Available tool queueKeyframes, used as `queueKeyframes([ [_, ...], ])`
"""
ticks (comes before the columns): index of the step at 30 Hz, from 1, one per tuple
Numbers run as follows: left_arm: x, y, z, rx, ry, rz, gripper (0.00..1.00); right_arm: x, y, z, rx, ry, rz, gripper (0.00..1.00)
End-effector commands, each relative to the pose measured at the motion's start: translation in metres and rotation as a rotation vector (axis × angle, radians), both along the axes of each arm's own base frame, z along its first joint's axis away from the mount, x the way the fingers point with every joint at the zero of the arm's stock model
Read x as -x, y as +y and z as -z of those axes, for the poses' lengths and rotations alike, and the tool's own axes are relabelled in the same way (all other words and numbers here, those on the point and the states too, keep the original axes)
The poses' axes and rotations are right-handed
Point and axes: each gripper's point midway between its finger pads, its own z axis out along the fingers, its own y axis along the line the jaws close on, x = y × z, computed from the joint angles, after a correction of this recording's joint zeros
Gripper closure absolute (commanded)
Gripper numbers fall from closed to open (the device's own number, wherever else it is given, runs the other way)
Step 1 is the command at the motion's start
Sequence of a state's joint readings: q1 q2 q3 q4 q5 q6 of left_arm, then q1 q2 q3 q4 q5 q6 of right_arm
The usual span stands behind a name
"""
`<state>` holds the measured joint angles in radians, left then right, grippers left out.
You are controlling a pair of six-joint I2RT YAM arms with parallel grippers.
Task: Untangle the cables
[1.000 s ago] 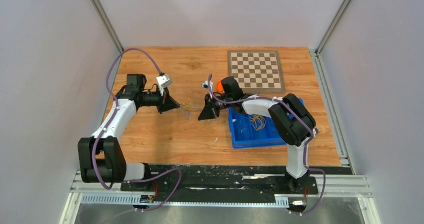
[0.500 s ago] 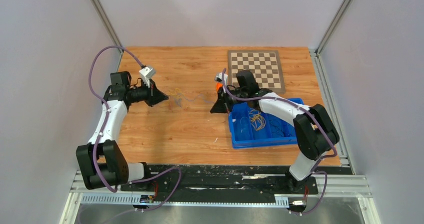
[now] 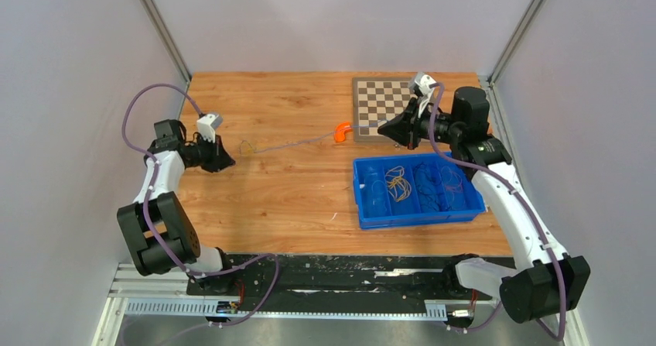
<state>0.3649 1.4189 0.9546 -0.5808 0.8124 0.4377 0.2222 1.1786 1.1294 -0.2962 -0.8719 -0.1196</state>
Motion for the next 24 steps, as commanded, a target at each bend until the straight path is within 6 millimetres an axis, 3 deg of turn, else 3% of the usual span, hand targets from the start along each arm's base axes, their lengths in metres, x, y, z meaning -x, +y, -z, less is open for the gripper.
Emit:
queueKeyframes([
  [1,0.005,0.009,0.008,-0.062,0.004,0.004,1.00,0.012,0.006,-0.020,-0.022,-0.002,-0.052,1.00],
  [10,0.020,0.037,0.046,-0.221,0.091,-0.020,1.00,0.018,0.018,-0.056,-0.076,-0.017,-0.098,1.00],
  [18,0.021,0.044,0.053,-0.218,0.110,-0.044,1.00,0.018,0.025,-0.074,-0.096,-0.038,-0.106,1.00],
  [24,0.025,0.073,0.069,-0.311,0.163,-0.090,1.00,0.014,0.027,-0.108,-0.130,-0.078,-0.101,1.00],
])
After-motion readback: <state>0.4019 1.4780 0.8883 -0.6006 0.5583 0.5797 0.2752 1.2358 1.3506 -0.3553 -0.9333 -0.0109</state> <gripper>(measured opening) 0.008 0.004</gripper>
